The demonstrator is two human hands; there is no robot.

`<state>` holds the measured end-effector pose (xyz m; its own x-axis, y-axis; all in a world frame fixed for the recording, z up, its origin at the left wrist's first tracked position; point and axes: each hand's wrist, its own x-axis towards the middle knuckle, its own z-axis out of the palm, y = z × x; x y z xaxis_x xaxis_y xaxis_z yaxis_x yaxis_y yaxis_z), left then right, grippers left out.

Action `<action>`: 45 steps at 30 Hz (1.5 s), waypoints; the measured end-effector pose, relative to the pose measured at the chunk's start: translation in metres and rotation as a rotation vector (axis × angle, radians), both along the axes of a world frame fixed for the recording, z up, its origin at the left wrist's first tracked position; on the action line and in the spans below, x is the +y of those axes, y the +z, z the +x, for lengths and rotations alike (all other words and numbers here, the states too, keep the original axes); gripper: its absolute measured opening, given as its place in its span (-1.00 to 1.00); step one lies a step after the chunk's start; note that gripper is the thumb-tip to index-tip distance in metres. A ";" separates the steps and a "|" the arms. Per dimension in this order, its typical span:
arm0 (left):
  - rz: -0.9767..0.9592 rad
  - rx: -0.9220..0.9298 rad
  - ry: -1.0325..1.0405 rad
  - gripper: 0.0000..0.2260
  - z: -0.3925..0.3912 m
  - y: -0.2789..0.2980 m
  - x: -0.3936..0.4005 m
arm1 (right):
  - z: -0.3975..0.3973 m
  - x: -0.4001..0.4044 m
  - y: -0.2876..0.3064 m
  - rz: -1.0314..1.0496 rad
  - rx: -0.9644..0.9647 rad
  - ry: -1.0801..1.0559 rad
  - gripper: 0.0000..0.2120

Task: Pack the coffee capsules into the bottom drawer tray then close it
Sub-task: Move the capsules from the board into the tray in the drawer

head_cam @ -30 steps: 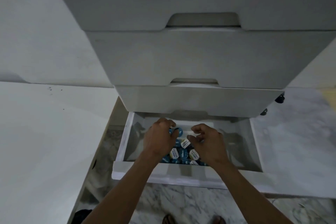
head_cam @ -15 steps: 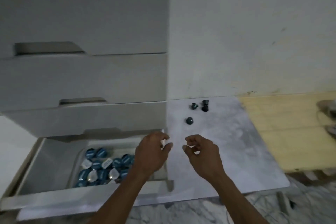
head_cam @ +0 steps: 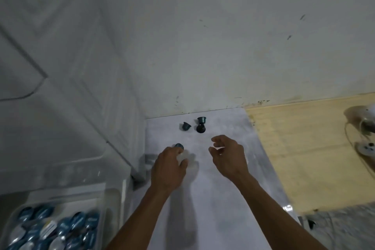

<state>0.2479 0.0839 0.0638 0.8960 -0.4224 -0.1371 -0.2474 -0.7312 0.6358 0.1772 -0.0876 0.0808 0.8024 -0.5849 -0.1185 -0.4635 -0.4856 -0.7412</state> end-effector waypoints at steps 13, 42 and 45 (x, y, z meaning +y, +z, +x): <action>0.322 0.028 -0.043 -0.66 0.069 -0.077 -0.052 | 0.124 -0.053 -0.094 -0.306 0.208 0.326 -0.55; -0.310 -0.061 0.234 -0.75 0.008 -0.111 -0.036 | 0.049 -0.049 -0.133 -0.172 -0.067 0.351 -0.83; -0.325 -0.123 0.266 -0.75 -0.004 -0.123 -0.036 | 0.038 -0.044 -0.150 -0.228 -0.138 0.293 -0.81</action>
